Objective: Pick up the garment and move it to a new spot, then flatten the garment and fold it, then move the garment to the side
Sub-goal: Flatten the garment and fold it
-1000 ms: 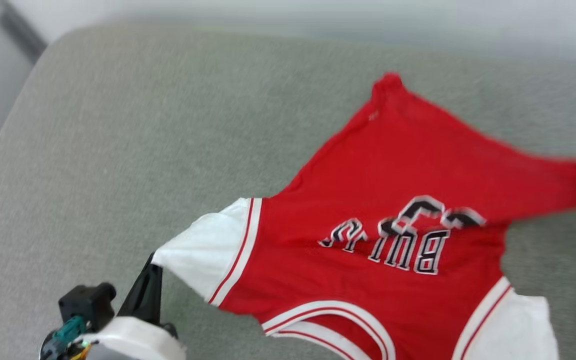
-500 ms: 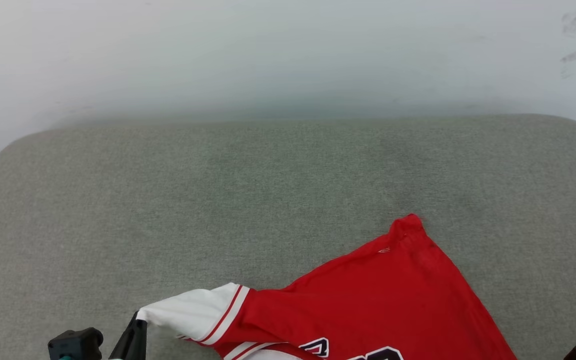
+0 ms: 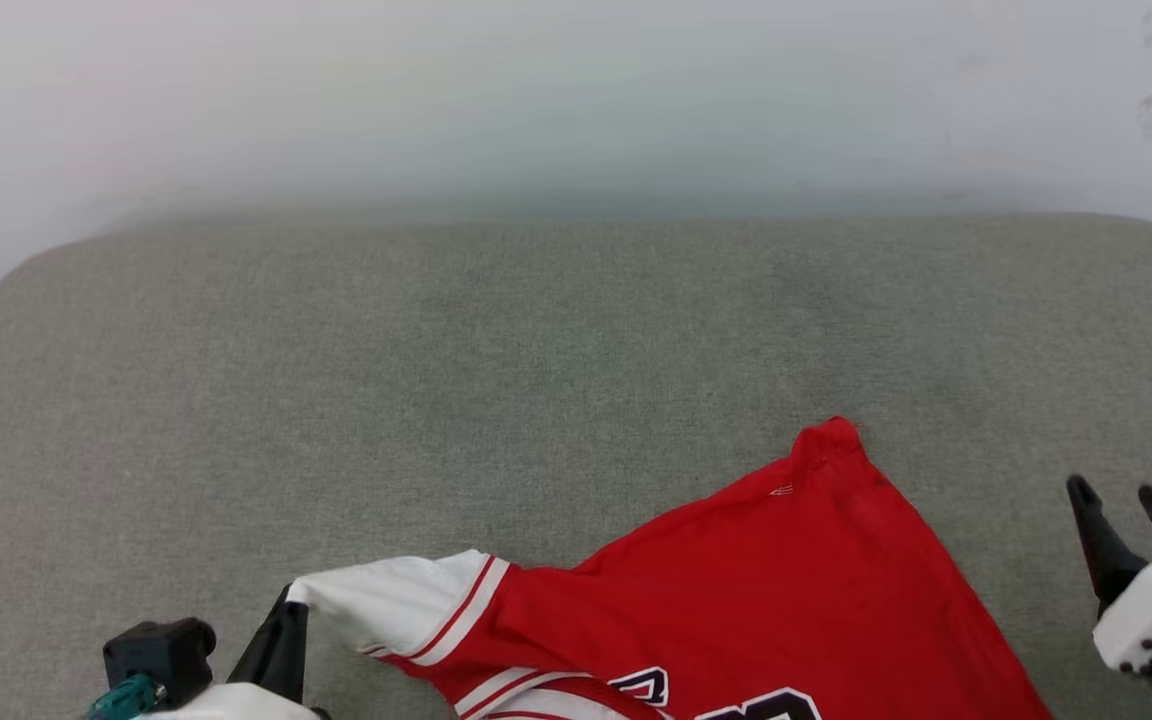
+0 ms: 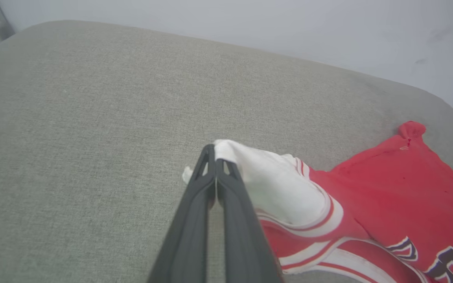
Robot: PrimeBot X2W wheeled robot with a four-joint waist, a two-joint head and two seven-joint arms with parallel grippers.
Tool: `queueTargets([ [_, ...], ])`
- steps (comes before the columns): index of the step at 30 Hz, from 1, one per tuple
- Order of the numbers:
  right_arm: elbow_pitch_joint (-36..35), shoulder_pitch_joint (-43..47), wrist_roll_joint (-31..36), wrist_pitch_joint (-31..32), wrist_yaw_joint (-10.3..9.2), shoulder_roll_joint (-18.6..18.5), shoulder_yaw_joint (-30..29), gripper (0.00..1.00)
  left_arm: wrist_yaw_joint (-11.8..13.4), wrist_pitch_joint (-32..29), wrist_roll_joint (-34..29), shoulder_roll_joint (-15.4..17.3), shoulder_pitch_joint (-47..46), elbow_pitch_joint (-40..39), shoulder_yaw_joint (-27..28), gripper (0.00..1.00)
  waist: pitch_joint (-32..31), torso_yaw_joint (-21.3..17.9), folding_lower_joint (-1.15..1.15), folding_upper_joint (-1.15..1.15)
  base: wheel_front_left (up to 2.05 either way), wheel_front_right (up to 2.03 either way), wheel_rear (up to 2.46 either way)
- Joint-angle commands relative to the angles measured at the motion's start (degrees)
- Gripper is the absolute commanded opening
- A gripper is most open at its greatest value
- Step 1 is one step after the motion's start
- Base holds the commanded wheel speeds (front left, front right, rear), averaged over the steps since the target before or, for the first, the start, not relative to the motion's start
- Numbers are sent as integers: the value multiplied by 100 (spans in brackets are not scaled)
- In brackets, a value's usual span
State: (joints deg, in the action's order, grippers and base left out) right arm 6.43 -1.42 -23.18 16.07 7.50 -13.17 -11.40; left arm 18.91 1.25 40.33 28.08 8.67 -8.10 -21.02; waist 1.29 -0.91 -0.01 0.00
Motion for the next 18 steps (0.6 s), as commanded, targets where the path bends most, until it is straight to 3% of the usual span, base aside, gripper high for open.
queueTargets([
  [1,105,-377,-94,-21,-1,-80,152,100,-31,15,9,-44,-200,-61,2,0,280,180,1,0,0,0,0],
  [4,298,-962,-198,411,-1,-300,552,100,-85,27,-46,-86,-476,-103,-34,0,627,347,1,0,0,0,0],
  [8,524,-1669,-259,1490,-1,-603,1075,100,-201,89,-153,-140,-876,-104,-107,0,1065,599,1,0,0,0,0],
  [10,763,-2277,-335,2640,-2,-779,1557,100,-331,144,-232,-256,-1249,-73,-218,0,1441,828,1,0,0,0,0],
  [18,1527,-2848,-405,3660,-2,-755,2119,100,-440,269,-289,-462,-1590,93,-367,0,1758,1045,1,0,0,0,0],
])
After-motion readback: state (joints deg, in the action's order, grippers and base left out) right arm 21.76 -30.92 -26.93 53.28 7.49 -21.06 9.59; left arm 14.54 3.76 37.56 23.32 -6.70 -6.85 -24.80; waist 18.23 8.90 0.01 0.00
